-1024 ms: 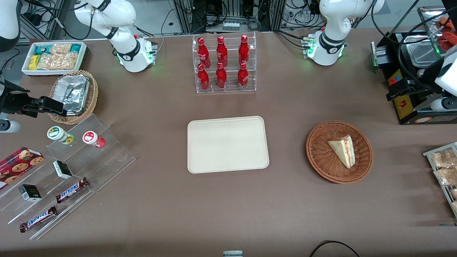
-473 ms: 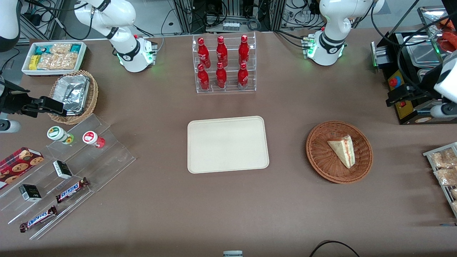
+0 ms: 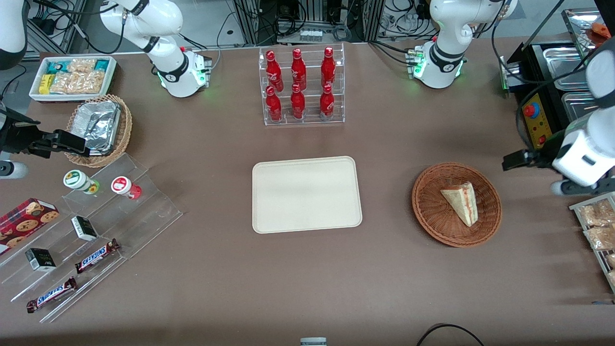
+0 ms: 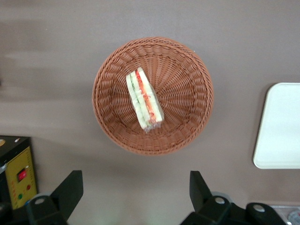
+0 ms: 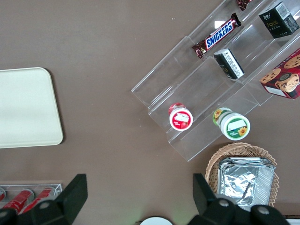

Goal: Place sandwich from basket to tray
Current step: 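Move the left gripper over the sandwich in the wicker basket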

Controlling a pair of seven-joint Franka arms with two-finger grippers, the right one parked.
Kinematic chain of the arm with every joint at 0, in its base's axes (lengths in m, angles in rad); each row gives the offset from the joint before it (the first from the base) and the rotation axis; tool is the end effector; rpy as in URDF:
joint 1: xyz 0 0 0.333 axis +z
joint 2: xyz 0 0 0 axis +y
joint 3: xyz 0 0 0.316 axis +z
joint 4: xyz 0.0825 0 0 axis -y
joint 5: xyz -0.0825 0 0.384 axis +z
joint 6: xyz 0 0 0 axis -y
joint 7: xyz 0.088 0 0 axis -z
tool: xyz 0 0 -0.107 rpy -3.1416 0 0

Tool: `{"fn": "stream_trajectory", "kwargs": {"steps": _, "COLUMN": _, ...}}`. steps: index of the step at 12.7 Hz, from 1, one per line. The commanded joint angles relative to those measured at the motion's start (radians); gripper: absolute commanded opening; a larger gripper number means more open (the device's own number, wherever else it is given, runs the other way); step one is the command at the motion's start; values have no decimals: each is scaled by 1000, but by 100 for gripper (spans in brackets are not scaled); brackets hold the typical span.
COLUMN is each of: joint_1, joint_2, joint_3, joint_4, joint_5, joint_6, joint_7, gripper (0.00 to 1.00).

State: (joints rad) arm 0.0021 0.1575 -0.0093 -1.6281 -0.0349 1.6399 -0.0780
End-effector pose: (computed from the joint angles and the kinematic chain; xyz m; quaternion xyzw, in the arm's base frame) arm 0.5953 -0.0075 0.5123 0.9965 0.0378 -0.0735 0.0149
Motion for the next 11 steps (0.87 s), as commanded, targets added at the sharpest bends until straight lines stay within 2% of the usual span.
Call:
{"fn": "stream_trajectory", "kwargs": {"steps": 1, "joint_1": -5, "joint_2": -18, "joint_3": 2, "joint_4": -105, "joint_5": -3, "joint_6": 101, "joint_7": 14, "gripper": 100}}
{"fn": "stream_trajectory", "kwargs": {"steps": 3, "joint_1": -5, "joint_2": -24, "joint_3": 2, "joint_4": -208, "joint_5": -2, "joint_6": 223, "joint_7": 14, "gripper": 100}}
{"fn": "stream_trajectory", "kwargs": {"steps": 11, "joint_1": 1, "joint_2": -85, "joint_3": 3, "joint_4": -505, "joint_5": -7, "joint_6": 518, "joint_7": -11, "gripper": 100}}
